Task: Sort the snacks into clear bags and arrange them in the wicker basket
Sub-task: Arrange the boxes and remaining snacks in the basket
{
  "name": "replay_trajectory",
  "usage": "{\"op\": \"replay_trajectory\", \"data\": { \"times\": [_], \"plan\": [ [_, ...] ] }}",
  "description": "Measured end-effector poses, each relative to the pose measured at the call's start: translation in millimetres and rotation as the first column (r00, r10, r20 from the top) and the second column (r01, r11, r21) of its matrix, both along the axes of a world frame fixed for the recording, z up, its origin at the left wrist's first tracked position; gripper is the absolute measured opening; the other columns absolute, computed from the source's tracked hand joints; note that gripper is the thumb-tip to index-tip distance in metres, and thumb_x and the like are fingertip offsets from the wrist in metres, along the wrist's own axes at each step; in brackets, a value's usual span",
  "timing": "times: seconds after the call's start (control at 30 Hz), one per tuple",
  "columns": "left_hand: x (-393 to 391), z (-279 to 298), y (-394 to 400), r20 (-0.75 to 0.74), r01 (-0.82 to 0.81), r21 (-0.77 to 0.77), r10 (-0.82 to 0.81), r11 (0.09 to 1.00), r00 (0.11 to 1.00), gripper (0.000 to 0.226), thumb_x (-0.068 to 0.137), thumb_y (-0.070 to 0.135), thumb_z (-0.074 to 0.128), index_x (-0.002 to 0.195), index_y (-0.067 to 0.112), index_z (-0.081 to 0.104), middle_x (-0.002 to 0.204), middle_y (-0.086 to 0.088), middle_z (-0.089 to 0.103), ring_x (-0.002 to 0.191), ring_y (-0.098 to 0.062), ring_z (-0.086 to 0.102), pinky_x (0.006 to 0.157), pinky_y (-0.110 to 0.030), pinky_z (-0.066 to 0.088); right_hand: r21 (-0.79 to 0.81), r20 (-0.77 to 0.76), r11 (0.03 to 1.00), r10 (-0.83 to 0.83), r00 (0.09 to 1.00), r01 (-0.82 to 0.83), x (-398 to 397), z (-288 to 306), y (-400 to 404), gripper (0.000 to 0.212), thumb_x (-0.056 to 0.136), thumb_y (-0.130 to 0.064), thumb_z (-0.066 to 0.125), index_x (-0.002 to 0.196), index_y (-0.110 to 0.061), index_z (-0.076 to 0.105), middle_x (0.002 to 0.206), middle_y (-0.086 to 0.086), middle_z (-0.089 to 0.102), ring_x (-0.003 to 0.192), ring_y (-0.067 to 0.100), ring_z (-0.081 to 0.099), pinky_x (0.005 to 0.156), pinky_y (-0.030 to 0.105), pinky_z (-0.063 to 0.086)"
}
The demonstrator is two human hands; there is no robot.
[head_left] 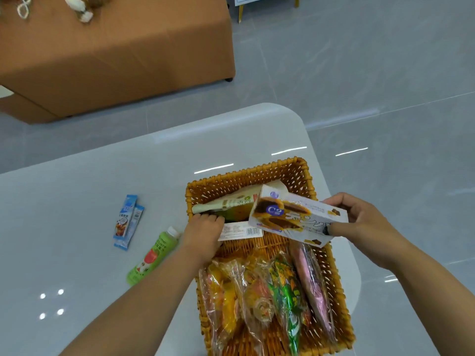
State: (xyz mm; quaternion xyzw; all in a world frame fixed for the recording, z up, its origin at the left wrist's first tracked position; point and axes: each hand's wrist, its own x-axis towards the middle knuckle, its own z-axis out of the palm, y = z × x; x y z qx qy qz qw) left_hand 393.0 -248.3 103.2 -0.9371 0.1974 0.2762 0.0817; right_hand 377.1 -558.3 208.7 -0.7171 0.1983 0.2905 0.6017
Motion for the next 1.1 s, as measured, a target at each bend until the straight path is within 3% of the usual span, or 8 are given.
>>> {"op": "replay_trajectory", "data": {
  "times": [0.2,0.3,0.43,0.57,0.7,0.77,0.97,1.1],
  "plan": [
    [7.5,1.9,-3.1,0.045,0.009,0.024,-0.01,1.0,0.999,0.038,0.09,0.041,0.06,0.118,0.018,0.048,0.114,-0.002,0.064,0.104,-0.022,0.06,0.087,-0.033,0.043,-0.145,0.053,0.961,0.247,0.968,-0.237,8.7,-6.7,33.1,0.036,0.073,0.009,0.072,0.09,-0.023,0.071,0.09,-0.009,0.069,0.089,0.007,0.065,0.067,0.028,0.059],
    [5.5,-0.9,-1.4,0.041,0.032,-0.009,-0.032,0.999,0.999,0.038,0.091,0.042,0.057,0.118,0.017,0.048,0.113,-0.003,0.063,0.104,-0.023,0.06,0.085,-0.033,0.044,-0.122,0.083,0.956,0.279,0.957,-0.268,5.4,-12.4,59.7,0.034,0.07,0.003,0.078,0.091,-0.023,0.071,0.091,-0.012,0.07,0.087,0.001,0.066,0.061,0.019,0.055],
    [12.5,-2.8,11.7,-0.061,0.045,-0.135,-0.053,0.99,0.997,0.051,0.09,0.036,0.063,0.135,0.022,0.043,0.132,-0.002,0.056,0.116,-0.021,0.055,0.094,-0.032,0.046,-0.201,0.089,0.914,0.375,0.923,-0.352,-7.7,-31.4,81.1,0.027,0.074,-0.005,0.078,0.088,-0.026,0.07,0.095,-0.014,0.068,0.088,0.0,0.064,0.066,0.016,0.054],
    [20.6,23.3,32.0,-0.238,-0.085,-0.319,0.007,0.944,0.971,0.058,0.093,0.018,0.062,0.146,0.022,0.038,0.146,0.001,0.046,0.129,-0.018,0.048,0.101,-0.029,0.046,-0.281,0.045,0.927,0.272,0.961,-0.249,-26.7,-63.5,101.3,0.029,0.076,0.002,0.069,0.083,-0.025,0.066,0.089,-0.011,0.067,0.081,0.006,0.062,0.058,0.016,0.052],
    [10.6,56.7,45.6,-0.237,-0.323,-0.438,0.239,0.839,0.942,0.046,0.096,0.02,0.057,0.141,0.025,0.045,0.139,0.006,0.053,0.123,-0.01,0.053,0.096,-0.024,0.046,-0.308,0.071,0.946,0.125,0.99,-0.097,-32.4,-86.7,128.4,0.033,0.075,0.006,0.067,0.081,-0.026,0.062,0.099,-0.006,0.055,0.091,0.006,0.053,0.064,0.007,0.041],
    [-1.5,61.6,46.4,-0.192,-0.306,-0.47,0.243,0.828,0.951,0.042,0.095,0.026,0.06,0.136,0.025,0.052,0.134,0.006,0.057,0.119,-0.01,0.054,0.096,-0.024,0.044,-0.28,0.041,0.959,0.048,0.998,-0.035,-32.4,-94.6,139.2,0.037,0.074,0.01,0.066,0.079,-0.026,0.06,0.102,-0.002,0.05,0.095,0.012,0.051,0.071,0.008,0.038],
    [-32.1,35.8,22.7,-0.159,-0.172,-0.218,0.139,0.961,0.978,0.059,0.094,0.041,0.054,0.148,0.03,0.033,0.146,0.006,0.046,0.129,-0.015,0.046,0.106,-0.036,0.026,-0.375,-0.027,0.927,-0.045,0.999,0.032,-25.7,-103.1,151.7,0.063,0.07,0.005,0.077,0.117,-0.018,0.042,0.122,0.004,0.035,0.108,0.018,0.048,0.087,0.019,0.04],
    [-31.5,28.7,-0.6,-0.059,-0.157,-0.099,0.152,0.983,0.987,0.044,0.095,0.031,0.052,0.138,0.024,0.046,0.137,0.0,0.05,0.121,-0.021,0.05,0.103,-0.04,0.025,-0.293,-0.072,0.956,-0.008,0.997,-0.014,-19.3,-106.3,145.5,0.079,0.074,-0.015,0.078,0.14,-0.02,0.036,0.133,0.007,0.041,0.123,0.023,0.043,0.101,0.034,0.039]
  ]
}}
